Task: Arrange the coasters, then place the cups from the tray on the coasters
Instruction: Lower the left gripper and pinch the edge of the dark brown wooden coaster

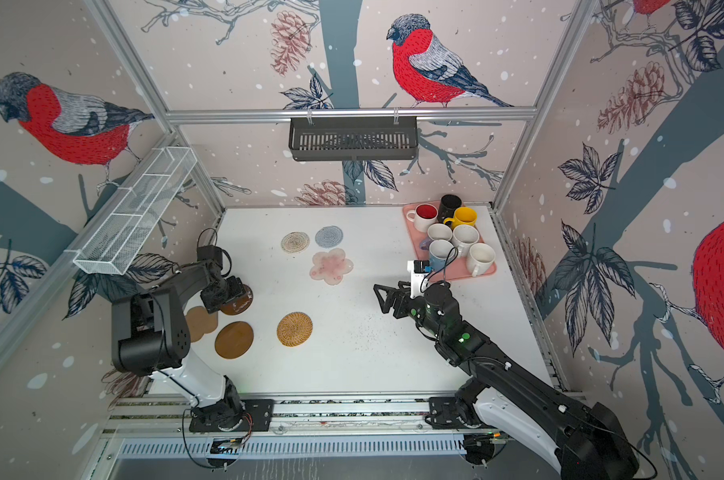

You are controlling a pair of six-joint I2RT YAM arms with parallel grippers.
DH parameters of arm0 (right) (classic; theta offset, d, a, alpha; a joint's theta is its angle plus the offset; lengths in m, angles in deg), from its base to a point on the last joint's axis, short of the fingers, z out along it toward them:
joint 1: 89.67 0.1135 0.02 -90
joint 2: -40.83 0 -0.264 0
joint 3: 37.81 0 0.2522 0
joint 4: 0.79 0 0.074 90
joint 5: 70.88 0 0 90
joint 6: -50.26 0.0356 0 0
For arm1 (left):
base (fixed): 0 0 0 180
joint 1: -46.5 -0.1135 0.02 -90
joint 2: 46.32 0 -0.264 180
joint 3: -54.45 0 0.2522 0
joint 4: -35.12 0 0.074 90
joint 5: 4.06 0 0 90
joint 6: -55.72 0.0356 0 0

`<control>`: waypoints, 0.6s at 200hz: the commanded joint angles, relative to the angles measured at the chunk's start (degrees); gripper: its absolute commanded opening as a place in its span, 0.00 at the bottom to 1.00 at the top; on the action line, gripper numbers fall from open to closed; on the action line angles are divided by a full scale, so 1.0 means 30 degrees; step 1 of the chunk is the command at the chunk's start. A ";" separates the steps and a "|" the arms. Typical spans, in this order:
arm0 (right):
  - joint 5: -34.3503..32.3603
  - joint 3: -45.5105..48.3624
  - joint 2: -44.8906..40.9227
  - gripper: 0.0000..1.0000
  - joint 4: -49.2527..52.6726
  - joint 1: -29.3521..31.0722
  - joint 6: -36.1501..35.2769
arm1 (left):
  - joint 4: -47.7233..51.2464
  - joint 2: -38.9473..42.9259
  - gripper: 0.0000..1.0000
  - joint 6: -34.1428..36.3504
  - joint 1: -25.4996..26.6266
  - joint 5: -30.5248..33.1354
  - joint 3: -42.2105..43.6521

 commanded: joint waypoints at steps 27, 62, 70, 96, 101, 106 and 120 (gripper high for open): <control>0.0432 0.0070 0.0219 0.94 -0.0882 -0.0142 0.0398 | -0.0299 -0.0254 0.64 -0.0288 -0.0014 -0.0722 -0.0034; 0.0448 0.0099 0.0340 0.94 -0.0929 -0.0141 0.0409 | -0.0360 -0.0616 0.59 -0.0283 0.0099 -0.0969 0.0032; 0.0433 0.0099 0.0369 0.94 -0.0916 -0.0155 0.0409 | -0.0258 -0.0665 0.61 -0.0291 0.0132 -0.0823 -0.0028; 0.0462 0.0099 0.0515 0.94 -0.1000 -0.0173 0.0409 | 0.0364 -0.0406 0.76 -0.0289 0.0107 0.0401 -0.0469; 0.0488 0.0084 0.0575 0.94 -0.0985 -0.0165 0.0409 | 0.0470 -0.0356 0.78 -0.0273 0.0103 0.0676 -0.0698; 0.0487 0.0099 0.0583 0.94 -0.1016 -0.0172 0.0413 | 0.0602 -0.0273 0.79 -0.0278 0.0081 0.0936 -0.0804; 0.0491 0.0095 0.0632 0.94 -0.1030 -0.0187 0.0410 | 0.0935 -0.0085 0.82 -0.0330 -0.0010 0.1453 -0.1154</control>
